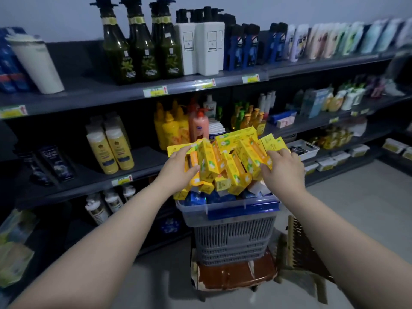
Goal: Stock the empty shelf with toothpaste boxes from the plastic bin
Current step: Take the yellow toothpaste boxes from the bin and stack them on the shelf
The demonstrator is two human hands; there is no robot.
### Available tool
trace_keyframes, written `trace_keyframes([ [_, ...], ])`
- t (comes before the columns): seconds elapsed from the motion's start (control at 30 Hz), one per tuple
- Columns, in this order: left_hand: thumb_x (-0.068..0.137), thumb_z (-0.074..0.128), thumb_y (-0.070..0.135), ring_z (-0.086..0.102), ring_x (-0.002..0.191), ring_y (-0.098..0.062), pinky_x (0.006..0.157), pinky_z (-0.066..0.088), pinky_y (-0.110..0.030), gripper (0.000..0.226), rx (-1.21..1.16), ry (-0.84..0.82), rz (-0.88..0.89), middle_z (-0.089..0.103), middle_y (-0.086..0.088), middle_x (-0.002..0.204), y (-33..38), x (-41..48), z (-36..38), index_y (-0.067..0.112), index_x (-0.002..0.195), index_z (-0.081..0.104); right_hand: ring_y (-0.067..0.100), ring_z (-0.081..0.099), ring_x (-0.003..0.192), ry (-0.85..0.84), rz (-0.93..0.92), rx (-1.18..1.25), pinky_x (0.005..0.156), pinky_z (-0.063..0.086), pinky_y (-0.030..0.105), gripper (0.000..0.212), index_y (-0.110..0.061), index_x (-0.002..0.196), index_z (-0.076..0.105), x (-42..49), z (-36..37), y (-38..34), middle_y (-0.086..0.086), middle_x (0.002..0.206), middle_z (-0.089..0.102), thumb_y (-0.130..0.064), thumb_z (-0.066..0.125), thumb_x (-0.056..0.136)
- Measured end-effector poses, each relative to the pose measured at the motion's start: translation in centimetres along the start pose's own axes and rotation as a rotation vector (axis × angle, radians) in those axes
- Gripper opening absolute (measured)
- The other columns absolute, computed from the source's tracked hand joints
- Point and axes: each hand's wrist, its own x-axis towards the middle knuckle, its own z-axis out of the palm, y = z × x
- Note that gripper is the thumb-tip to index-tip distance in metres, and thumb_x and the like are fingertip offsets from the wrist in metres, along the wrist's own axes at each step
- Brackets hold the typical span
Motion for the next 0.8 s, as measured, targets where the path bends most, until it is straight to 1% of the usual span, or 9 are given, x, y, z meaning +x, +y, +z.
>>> trace_keyframes([
  [0.1, 0.098, 0.048, 0.028, 0.032, 0.137, -0.024, 0.106, 0.030, -0.032, 0.052, 0.043, -0.004, 0.033, 0.034, -0.010, 0.149, 0.7, 3.8, 0.8, 0.020, 0.146, 0.029, 0.035, 0.048, 0.105, -0.001, -0.017, -0.116, 0.084, 0.039, 0.041, 0.034, -0.010, 0.113, 0.062, 2.6, 0.9, 1.0, 0.012, 0.111, 0.058, -0.034, 0.050, 0.093],
  [0.2, 0.100, 0.042, 0.016, 0.030, 0.137, -0.025, 0.111, 0.026, -0.033, 0.044, 0.111, -0.082, 0.088, 0.032, -0.009, 0.148, 1.1, 7.4, 1.6, 0.024, 0.143, 0.038, 0.032, 0.053, 0.100, -0.095, -0.035, -0.199, 0.082, 0.038, 0.039, 0.030, -0.011, 0.099, 0.061, 4.3, 1.5, 1.6, 0.010, 0.100, 0.064, -0.037, 0.048, 0.092],
  [0.27, 0.099, 0.041, 0.013, 0.022, 0.141, -0.027, 0.115, 0.022, -0.038, 0.044, 0.209, -0.168, 0.131, 0.027, -0.007, 0.151, 1.6, 9.4, 2.0, 0.030, 0.139, 0.043, 0.031, 0.057, 0.094, -0.115, -0.042, -0.167, 0.076, 0.037, 0.037, 0.023, -0.013, 0.098, 0.061, 5.1, 1.9, 2.2, 0.008, 0.093, 0.067, -0.031, 0.049, 0.091],
  [0.37, 0.098, 0.042, 0.010, 0.008, 0.144, -0.030, 0.115, 0.018, -0.045, 0.046, 0.436, -0.318, 0.200, 0.016, -0.007, 0.156, 3.0, 11.5, 2.4, 0.035, 0.136, 0.046, 0.033, 0.059, 0.082, -0.133, 0.003, 0.004, 0.061, 0.038, 0.032, 0.018, -0.012, 0.101, 0.062, 5.9, 2.2, 3.0, 0.009, 0.088, 0.067, -0.017, 0.050, 0.088],
  [0.47, 0.094, 0.051, 0.016, 0.006, 0.145, -0.030, 0.116, 0.017, -0.047, 0.037, 0.636, -0.393, 0.295, 0.023, -0.006, 0.154, 4.1, 12.6, 2.5, 0.035, 0.125, 0.057, 0.030, 0.055, 0.076, -0.150, 0.014, 0.099, 0.054, 0.034, 0.030, 0.019, -0.013, 0.104, 0.059, 6.4, 2.3, 3.4, 0.008, 0.087, 0.064, -0.015, 0.049, 0.088],
  [0.53, 0.089, 0.059, 0.022, 0.010, 0.144, -0.029, 0.116, 0.017, -0.047, 0.026, 0.720, -0.368, 0.372, 0.032, -0.003, 0.149, 4.3, 12.9, 2.4, 0.034, 0.112, 0.063, 0.030, 0.055, 0.074, -0.138, -0.008, 0.138, 0.051, 0.032, 0.030, 0.020, -0.013, 0.106, 0.057, 6.7, 2.3, 3.5, 0.008, 0.083, 0.063, -0.014, 0.048, 0.088],
  [0.63, 0.086, 0.064, 0.027, 0.015, 0.142, -0.027, 0.115, 0.014, -0.043, 0.013, 0.763, -0.291, 0.484, 0.041, 0.000, 0.138, 4.2, 12.5, 1.3, 0.031, 0.097, 0.066, 0.030, 0.056, 0.071, -0.101, -0.036, 0.197, 0.048, 0.033, 0.030, 0.018, -0.013, 0.106, 0.055, 7.3, 1.9, 3.6, 0.008, 0.079, 0.062, -0.014, 0.047, 0.090],
  [0.73, 0.086, 0.065, 0.029, 0.018, 0.142, -0.027, 0.116, 0.010, -0.045, 0.008, 0.738, -0.197, 0.543, 0.048, 0.002, 0.133, 3.7, 11.1, -1.1, 0.026, 0.093, 0.068, 0.031, 0.057, 0.070, -0.005, -0.088, 0.300, 0.054, 0.045, 0.035, 0.016, -0.012, 0.107, 0.055, 8.2, 1.0, 3.0, 0.010, 0.080, 0.064, -0.017, 0.049, 0.093],
  [0.8, 0.087, 0.065, 0.027, 0.027, 0.139, -0.025, 0.115, 0.012, -0.044, 0.010, 0.700, -0.107, 0.529, 0.057, 0.001, 0.125, 3.2, 9.5, -3.0, 0.021, 0.094, 0.067, 0.032, 0.058, 0.073, 0.059, -0.137, 0.402, 0.060, 0.050, 0.040, 0.016, -0.012, 0.108, 0.055, 8.6, 0.3, 1.5, 0.010, 0.082, 0.065, -0.018, 0.050, 0.094],
])
